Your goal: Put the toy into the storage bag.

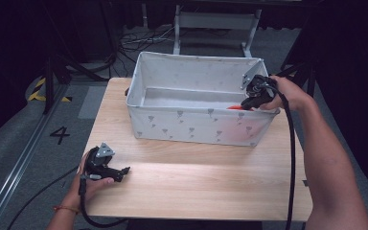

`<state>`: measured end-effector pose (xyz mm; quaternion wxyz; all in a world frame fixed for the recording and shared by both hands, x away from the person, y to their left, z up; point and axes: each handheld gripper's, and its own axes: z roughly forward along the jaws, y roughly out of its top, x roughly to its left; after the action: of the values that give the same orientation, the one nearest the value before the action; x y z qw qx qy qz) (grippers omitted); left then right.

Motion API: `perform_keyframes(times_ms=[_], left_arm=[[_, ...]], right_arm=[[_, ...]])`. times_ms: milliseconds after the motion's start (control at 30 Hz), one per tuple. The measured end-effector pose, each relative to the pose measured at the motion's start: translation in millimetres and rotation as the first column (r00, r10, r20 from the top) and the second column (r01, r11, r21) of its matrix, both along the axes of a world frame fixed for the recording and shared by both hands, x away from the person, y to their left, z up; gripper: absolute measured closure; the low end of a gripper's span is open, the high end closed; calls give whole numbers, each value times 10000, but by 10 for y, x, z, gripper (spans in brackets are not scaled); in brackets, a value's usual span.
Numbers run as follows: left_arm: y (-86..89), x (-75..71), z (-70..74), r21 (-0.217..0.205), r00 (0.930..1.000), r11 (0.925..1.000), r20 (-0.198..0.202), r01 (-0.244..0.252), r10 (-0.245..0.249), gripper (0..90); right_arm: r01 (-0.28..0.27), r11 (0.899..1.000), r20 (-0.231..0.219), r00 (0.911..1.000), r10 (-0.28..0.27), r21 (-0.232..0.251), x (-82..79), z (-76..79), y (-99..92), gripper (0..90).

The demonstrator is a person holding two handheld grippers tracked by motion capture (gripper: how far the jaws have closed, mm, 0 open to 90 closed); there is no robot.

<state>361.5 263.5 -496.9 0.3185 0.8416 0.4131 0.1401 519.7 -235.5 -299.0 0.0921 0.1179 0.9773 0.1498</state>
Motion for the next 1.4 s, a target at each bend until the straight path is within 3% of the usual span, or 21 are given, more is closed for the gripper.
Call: perform_keyframes(times_ms=[333, 367, 467, 600, 700, 933, 967, 1000, 1100, 1167, 1333, 1400], left_arm=[[0, 0, 0, 0, 10000, 10000, -2, 1, -1, 4], [0, 0, 0, -2, 10000, 10000, -1, -1, 1, 4], [0, 0, 0, 2, 10000, 10000, 1, -1, 1, 5], [0, 0, -1, -9, 10000, 10000, 6, 1, -1, 5], [0, 0, 0, 3, 10000, 10000, 0, 2, -2, 4], [0, 0, 0, 1, 10000, 10000, 1, -1, 1, 5], [0, 0, 0, 1, 10000, 10000, 1, -1, 1, 5], [0, 0, 0, 2, 10000, 10000, 2, -1, 1, 5], [1, 1, 0, -4, 10000, 10000, 4, 14, -14, 5], [6, 2, 1, 20, 10000, 10000, -3, 68, -68, 4], [12, 3, 0, 16, 9999, 9999, 4, 144, -144, 5], [12, 4, 1, 17, 9999, 9999, 2, 148, -148, 4]], right_arm=[[48, 9970, -574, 9983, -92, -773, 41, -96, 34, 826], [72, 9966, -571, 9983, -119, -819, 44, -106, 46, 876], [265, 9987, -501, 9983, -287, -439, 39, -34, 38, 870], [243, 9987, -357, 9990, -259, -455, 28, -19, 37, 859], [370, 9991, -318, 9988, -376, -203, 10, -5, 23, 841], [632, 9930, 158, 9978, -651, 1000, -27, 52, -64, 793], [632, 9930, 158, 9978, -651, 1000, -27, 52, -64, 793], [832, 9857, 343, 9954, -891, 1466, -52, 68, -103, 773], [940, 9778, 469, 9934, -1045, 1871, -78, 79, -147, 730], [1259, 9606, 725, 9863, -1480, 2480, -93, 86, -207, 733], [1627, 9238, 1119, 9706, -2129, 3465, -156, 134, -311, 745], [1683, 9180, 1196, 9672, -2241, 3591, -165, 143, -327, 746]])
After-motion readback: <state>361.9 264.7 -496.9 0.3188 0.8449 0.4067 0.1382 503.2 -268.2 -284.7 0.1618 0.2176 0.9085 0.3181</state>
